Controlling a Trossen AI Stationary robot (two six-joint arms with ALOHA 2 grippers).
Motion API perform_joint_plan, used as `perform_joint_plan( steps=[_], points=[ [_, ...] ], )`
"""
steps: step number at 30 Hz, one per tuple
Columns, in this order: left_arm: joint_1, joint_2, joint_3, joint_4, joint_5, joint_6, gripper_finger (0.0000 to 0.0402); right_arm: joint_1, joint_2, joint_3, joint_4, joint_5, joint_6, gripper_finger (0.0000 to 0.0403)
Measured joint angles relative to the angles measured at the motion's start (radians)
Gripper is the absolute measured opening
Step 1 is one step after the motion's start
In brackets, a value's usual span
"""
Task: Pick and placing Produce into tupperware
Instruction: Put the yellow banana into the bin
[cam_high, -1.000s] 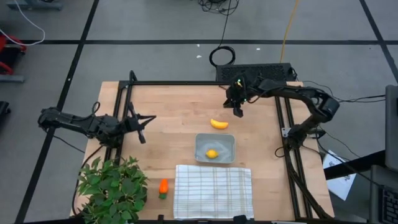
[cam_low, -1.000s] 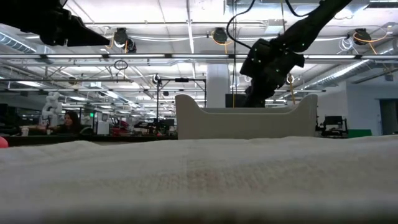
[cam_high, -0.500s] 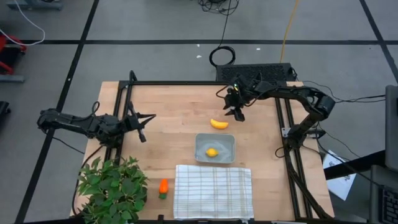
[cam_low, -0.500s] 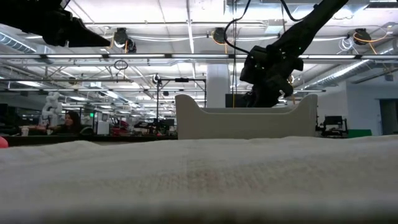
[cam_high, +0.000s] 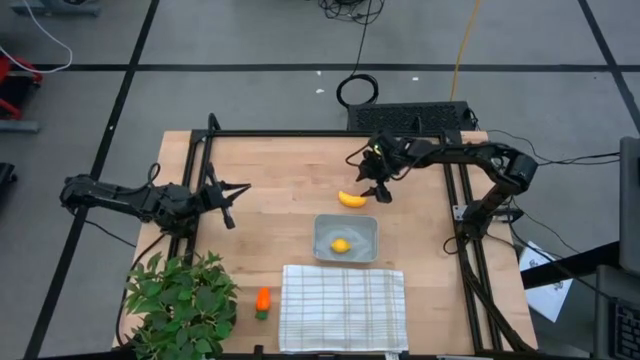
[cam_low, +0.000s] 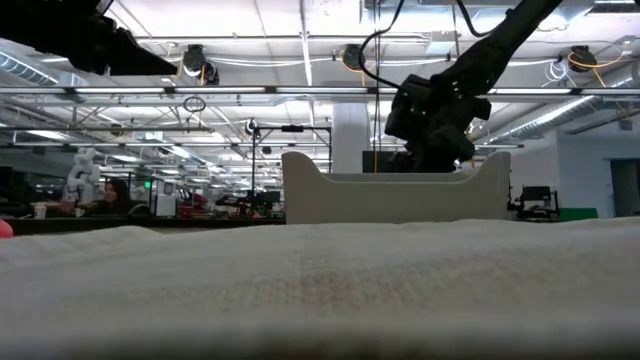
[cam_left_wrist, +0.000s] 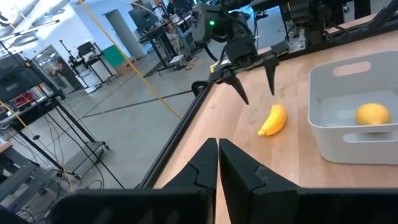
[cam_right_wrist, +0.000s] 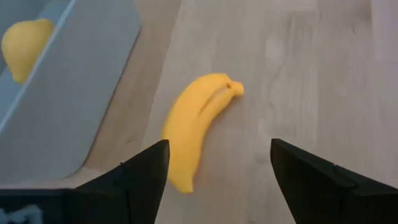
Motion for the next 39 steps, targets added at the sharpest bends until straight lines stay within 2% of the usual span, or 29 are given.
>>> perform_joint_plan(
  steps=[12, 18, 24, 39],
  points=[
    [0.000, 0.000, 0.000, 0.000, 0.000, -0.008, 0.0006, 0.051, 0.000, -0.069, 0.121, 0.000, 0.026, 0.0268],
    [0.000, 0.000, 0.000, 0.000, 0.003, -0.009, 0.0015, 0.063, 0.000, -0.094, 0.168, 0.001, 0.030, 0.0268],
    [0.000, 0.000, 0.000, 0.000, 0.086, -0.012, 0.0023, 0.079, 0.000, -0.127, 0.195, 0.031, 0.017, 0.0268],
    [0.000, 0.000, 0.000, 0.000, 0.116, -0.001, 0.0024, 0.094, 0.003, -0.136, 0.215, 0.031, 0.027, 0.0267]
  ],
)
